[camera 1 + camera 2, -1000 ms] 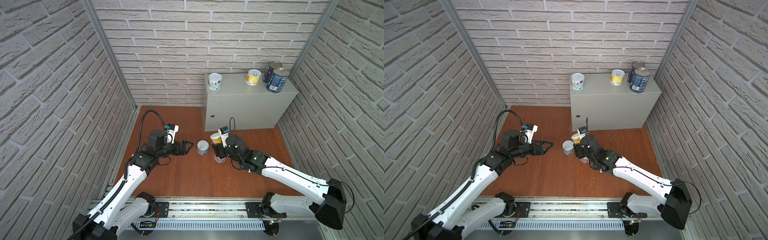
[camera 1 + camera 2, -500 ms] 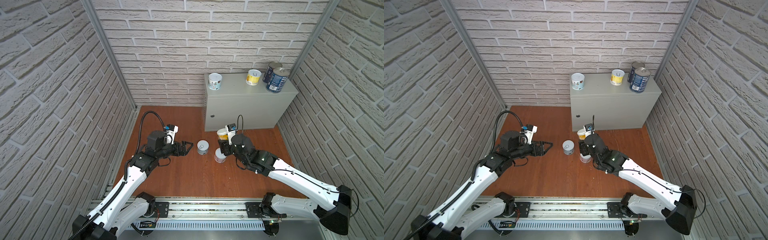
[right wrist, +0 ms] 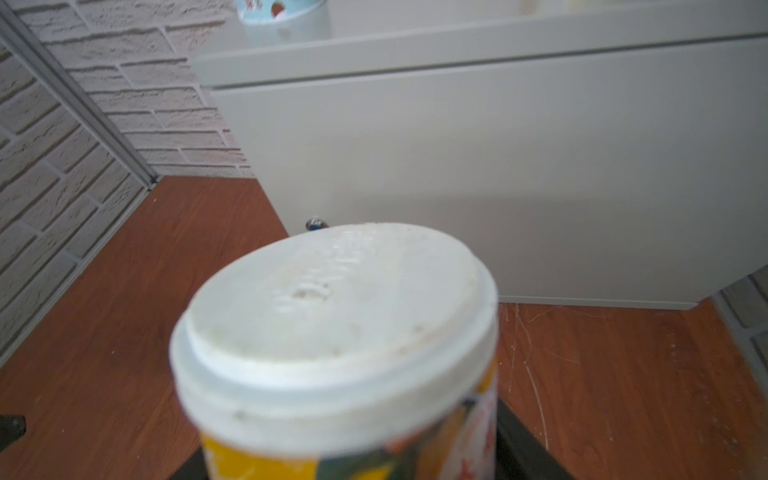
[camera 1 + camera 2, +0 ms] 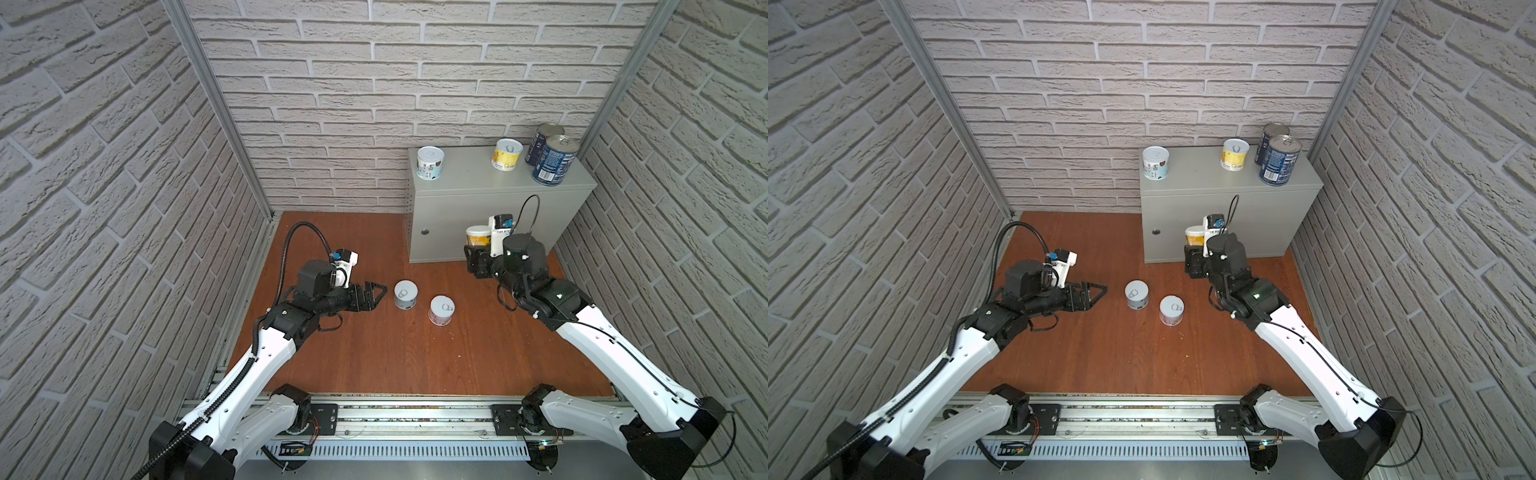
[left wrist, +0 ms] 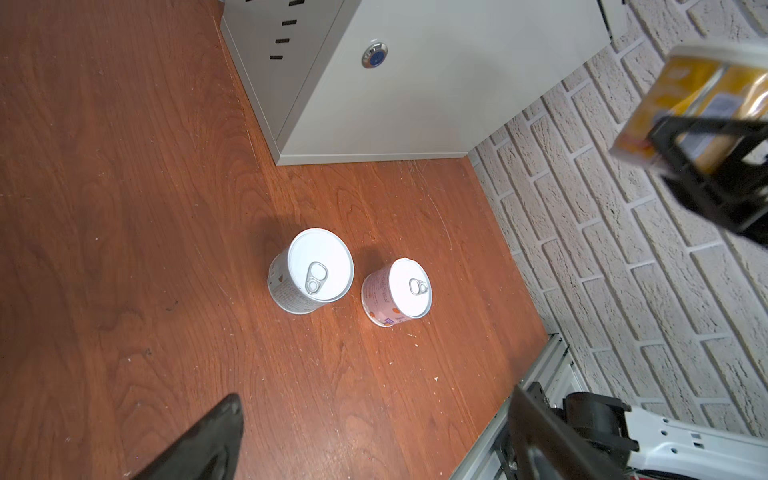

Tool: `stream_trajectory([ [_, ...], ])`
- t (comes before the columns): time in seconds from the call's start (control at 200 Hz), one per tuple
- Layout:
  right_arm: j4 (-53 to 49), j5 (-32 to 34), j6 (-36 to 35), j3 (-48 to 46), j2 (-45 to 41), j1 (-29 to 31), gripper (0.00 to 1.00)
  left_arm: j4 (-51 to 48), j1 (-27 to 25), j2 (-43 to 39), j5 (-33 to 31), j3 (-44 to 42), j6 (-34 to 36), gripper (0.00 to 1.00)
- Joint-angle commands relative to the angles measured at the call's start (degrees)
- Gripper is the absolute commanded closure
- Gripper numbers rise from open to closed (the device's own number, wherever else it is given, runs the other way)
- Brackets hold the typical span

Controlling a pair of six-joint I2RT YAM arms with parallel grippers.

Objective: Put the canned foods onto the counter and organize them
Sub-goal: 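Raise the orange-labelled can over the cabinet top beside the blue cans with the right gripper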

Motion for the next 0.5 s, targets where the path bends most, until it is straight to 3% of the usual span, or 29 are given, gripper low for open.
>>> stream_trajectory([
  [0.0, 4.0, -3.3, -4.1, 5.9, 0.8, -3.3, 0.5, 3.3, 0.3, 0.2, 0.0, 0.1, 0.2, 0.02],
  [0.265, 4.7, -9.4, -7.3, 18.4, 9.6, -11.5, 0.47, 3.8, 0.4, 0.3, 0.1, 0.1, 0.0, 0.01],
  [0.495, 9.7, -13.0, -6.1, 24.7, 16.2, -17.5, 0.47, 2.6, 0.6, 1.2, 0.4, 1.0, 0.5, 0.02],
])
